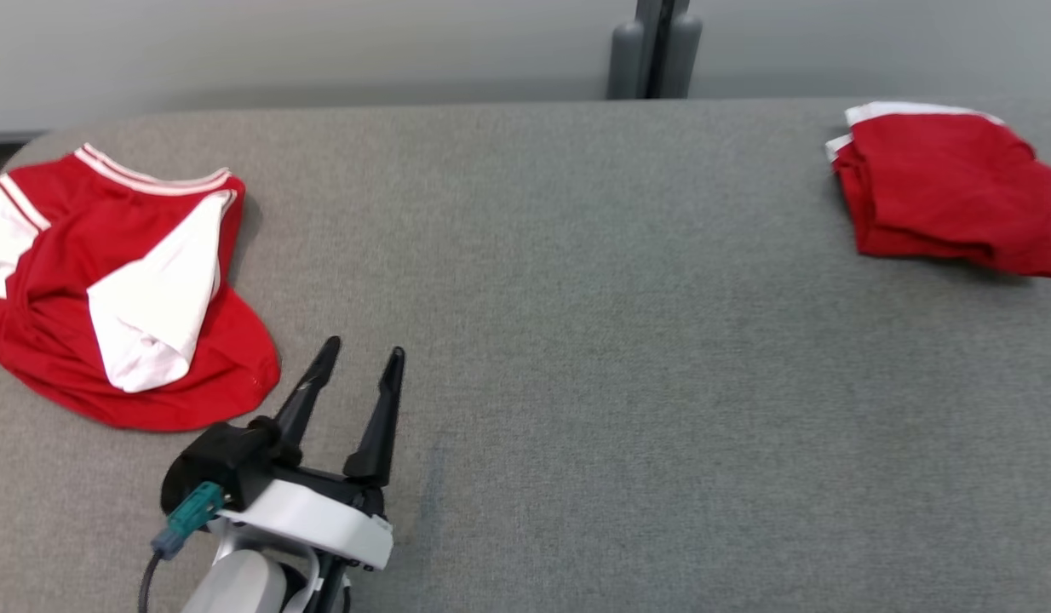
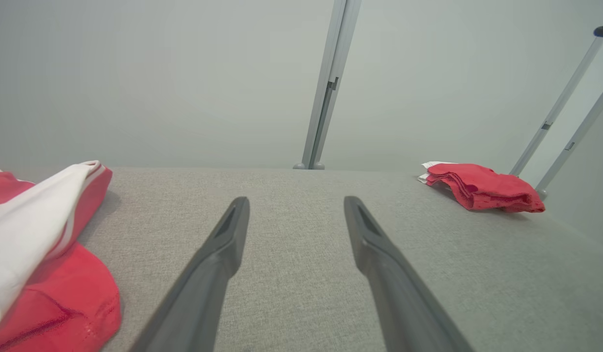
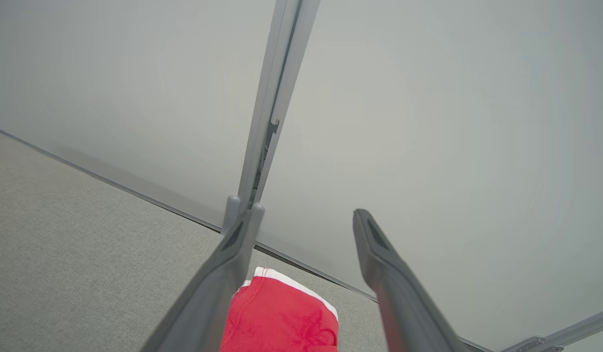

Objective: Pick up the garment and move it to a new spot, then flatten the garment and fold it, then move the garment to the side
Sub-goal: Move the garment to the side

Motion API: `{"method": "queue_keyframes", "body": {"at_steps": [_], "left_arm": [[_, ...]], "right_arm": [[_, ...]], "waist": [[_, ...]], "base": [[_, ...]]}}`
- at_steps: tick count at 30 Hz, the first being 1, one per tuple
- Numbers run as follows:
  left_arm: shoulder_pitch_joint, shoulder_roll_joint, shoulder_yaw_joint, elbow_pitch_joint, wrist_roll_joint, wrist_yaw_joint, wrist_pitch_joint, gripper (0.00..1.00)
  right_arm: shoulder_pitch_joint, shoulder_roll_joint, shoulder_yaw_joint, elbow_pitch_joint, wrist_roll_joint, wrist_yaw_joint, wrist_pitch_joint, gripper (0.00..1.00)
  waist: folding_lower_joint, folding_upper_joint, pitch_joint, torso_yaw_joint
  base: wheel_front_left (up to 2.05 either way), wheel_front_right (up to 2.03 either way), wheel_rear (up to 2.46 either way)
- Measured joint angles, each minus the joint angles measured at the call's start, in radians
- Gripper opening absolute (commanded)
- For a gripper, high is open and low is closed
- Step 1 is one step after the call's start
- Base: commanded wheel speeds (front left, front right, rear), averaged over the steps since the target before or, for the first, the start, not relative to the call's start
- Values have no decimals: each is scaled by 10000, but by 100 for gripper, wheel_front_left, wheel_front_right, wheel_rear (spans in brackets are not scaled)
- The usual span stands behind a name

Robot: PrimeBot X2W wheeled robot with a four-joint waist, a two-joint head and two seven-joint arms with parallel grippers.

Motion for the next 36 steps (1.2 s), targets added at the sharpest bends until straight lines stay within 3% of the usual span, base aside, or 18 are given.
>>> {"method": "queue_keyframes", "body": {"at_steps": [7,15,18,25,31,36], "left_arm": [[714,479,587,-744,-211,364,4,100],[1530,796,1014,-1365,-527,711,61,100],[1732,880,1267,-1697,-516,895,54,100],[1974,928,1315,-2080,-90,746,12,100],[2027,763,1601,-1979,148,763,-19,100],[2122,499,1925,-1875,546,761,-27,100]], "right_arm": [[1503,71,-997,-428,393,2,-1647,100],[4416,541,-3127,-859,274,0,-2115,100],[5518,997,-4782,-1365,-297,0,-2132,100],[8702,2637,-8326,-2623,-2604,0,-2140,100],[10787,4100,-10349,-3582,-4027,-2,-2142,100],[11999,5143,-10982,-4215,-4999,0,-2142,100]], "waist": [[0,0,-1156,-349],[0,0,-2004,-457],[0,0,-2099,-532],[0,0,-2042,-596],[0,0,-2010,-584],[0,0,-2005,-565]], "base": [[0,0,0],[0,0,0],[0,0,0],[0,0,0],[0,0,0],[0,0,0]]}}
